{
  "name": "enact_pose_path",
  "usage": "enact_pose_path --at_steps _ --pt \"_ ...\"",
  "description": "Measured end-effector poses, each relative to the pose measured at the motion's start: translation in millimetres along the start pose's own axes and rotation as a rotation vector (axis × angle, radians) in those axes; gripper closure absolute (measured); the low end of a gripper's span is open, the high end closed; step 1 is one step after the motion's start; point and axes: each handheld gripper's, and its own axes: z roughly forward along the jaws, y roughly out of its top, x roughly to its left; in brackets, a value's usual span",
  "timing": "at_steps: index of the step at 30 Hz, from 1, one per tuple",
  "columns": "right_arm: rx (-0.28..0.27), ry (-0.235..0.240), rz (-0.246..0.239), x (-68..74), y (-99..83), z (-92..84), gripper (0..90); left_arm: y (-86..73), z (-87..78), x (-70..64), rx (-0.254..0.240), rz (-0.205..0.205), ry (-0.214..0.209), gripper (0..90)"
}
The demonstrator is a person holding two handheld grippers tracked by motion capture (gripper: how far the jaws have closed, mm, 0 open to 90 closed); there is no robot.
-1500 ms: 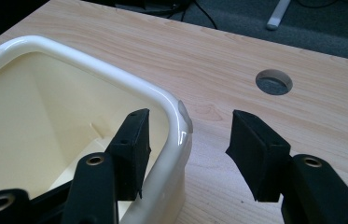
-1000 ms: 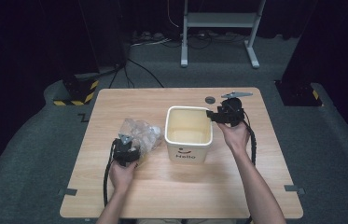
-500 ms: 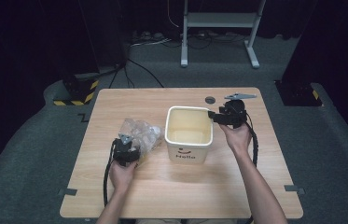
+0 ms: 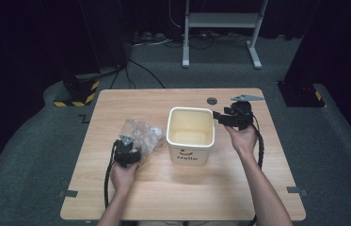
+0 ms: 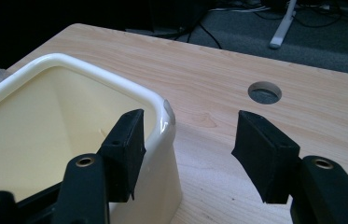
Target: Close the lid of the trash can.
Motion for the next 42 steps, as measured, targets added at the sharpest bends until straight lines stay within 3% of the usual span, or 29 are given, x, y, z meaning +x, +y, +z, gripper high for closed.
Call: enact_pose_path --at_steps 42 --pt "-0.058 -0.027 -0.008 -13.8 -13.0 -36.6 43.1 0.0 0.0 0.0 0.0 0.001 0.0 34.5"
